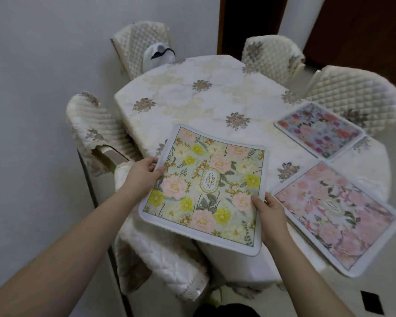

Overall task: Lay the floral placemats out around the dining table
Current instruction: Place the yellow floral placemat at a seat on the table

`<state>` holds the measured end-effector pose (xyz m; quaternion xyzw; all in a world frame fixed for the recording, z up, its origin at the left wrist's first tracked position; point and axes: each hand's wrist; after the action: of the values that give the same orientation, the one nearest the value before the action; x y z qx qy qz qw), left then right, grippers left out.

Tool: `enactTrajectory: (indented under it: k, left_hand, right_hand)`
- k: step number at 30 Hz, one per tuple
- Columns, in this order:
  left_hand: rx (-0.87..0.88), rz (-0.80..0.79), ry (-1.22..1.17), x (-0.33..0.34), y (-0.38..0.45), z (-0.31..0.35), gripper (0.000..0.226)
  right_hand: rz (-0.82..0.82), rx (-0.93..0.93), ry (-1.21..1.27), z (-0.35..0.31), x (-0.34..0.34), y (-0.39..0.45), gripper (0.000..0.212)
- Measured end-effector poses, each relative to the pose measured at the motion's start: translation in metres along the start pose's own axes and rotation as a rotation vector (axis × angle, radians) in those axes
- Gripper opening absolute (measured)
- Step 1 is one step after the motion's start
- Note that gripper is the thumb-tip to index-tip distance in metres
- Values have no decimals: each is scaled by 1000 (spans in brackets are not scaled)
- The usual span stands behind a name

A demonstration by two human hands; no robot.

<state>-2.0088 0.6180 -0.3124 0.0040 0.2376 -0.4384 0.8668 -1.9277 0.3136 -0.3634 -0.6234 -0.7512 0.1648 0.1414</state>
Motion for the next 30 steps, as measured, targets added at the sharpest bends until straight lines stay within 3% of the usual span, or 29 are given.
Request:
enactTrajectory:
  k: [9, 19, 30]
  left_hand:
    - [6, -237, 99, 39, 67, 0, 12]
    - [52, -540, 174, 75, 156, -36, 3]
    - [95, -668, 164, 80, 192, -40, 11]
  right_hand:
    - [184, 59, 80, 36, -1, 14, 19]
    - [442, 170, 80, 81, 49, 15, 18]
    - [653, 209, -24, 80, 95, 9, 17]
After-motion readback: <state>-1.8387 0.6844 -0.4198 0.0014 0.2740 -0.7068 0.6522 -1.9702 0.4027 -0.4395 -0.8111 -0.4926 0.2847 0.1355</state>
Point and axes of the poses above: each hand's wrist, its own y-axis towards the middle knuckle, its own x-axis out of the palm, z = x × y, and after that the axes turned 8 degrees about -y, right-handed
